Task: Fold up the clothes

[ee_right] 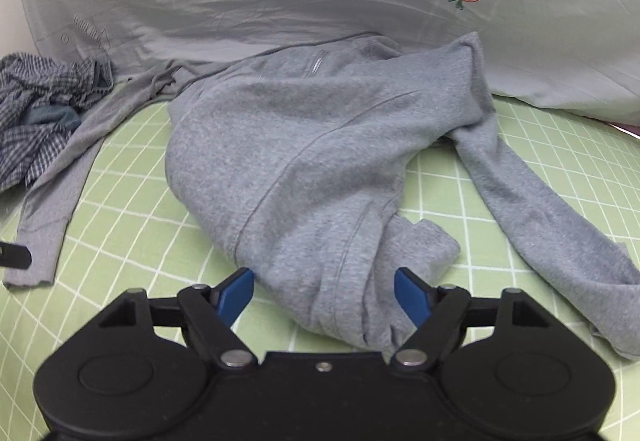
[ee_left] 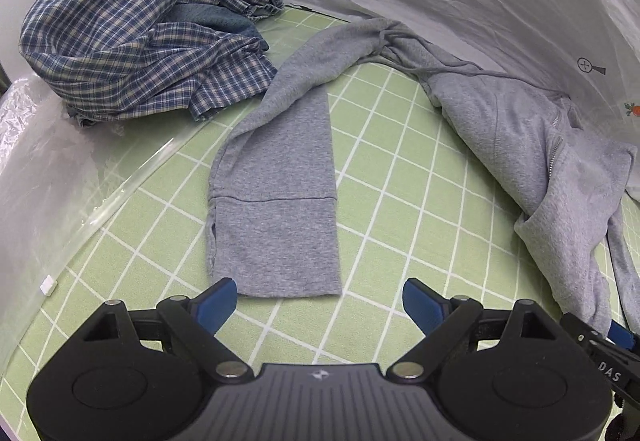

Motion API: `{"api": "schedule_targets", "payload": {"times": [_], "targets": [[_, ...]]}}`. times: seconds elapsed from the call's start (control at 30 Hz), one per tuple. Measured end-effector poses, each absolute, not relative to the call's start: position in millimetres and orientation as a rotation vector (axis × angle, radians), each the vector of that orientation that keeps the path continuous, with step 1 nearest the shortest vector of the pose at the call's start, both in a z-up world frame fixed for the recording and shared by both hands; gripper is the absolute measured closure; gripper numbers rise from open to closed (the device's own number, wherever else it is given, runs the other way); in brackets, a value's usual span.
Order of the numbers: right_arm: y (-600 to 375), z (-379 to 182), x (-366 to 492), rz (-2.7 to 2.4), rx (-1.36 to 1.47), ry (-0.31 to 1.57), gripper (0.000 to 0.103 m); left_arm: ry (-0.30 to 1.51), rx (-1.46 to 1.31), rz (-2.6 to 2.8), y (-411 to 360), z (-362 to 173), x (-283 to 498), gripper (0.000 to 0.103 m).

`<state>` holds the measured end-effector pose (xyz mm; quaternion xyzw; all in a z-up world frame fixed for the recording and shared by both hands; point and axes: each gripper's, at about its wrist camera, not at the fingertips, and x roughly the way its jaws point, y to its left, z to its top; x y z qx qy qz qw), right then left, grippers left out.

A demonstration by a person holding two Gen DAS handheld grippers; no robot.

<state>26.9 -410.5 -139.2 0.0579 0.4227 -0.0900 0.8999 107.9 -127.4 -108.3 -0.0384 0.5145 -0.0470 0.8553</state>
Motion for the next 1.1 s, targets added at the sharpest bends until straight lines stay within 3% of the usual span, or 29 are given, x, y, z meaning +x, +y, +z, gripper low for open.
{"api": "schedule_targets", "payload": {"times": [0.17, 0.37, 0.43, 0.6, 0.77, 0.97, 1.07, 1.1], "targets": [[-406, -151, 30, -0.176, 0.066, 0.923, 0.03, 1.058, -0.097, -0.101, -125, -101, 102, 0.013], [-418, -147, 29, -0.16, 0.116, 0.93, 0.078, 1.05, -0.113, -0.098, -124, -100, 94, 0.013], [-425, -139, 24, -0.13, 0.193, 0.916, 0.089, 1.052, -0.114, -0.096, -124, -101, 92, 0.013], [-441, -95, 1, 0.0, 0.506, 0.809, 0.092, 1.048, -0.113, -0.099, -128, -99, 91, 0.013], [-502, -47, -37, 0.071, 1.032, 0.475, 0.093, 1.019, -0.085, -0.117, -135, -92, 91, 0.013], [-548, -73, -48, -0.311, 0.909, 0.593, 0.091, 1.039, -0.092, -0.112, -139, -101, 105, 0.013], [-570, -87, -53, -0.508, 0.82, 0.659, 0.077, 1.048, -0.079, -0.108, -144, -104, 115, 0.013], [-578, -92, -55, -0.574, 0.789, 0.68, 0.066, 1.05, -0.072, -0.109, -146, -105, 119, 0.013]]}}
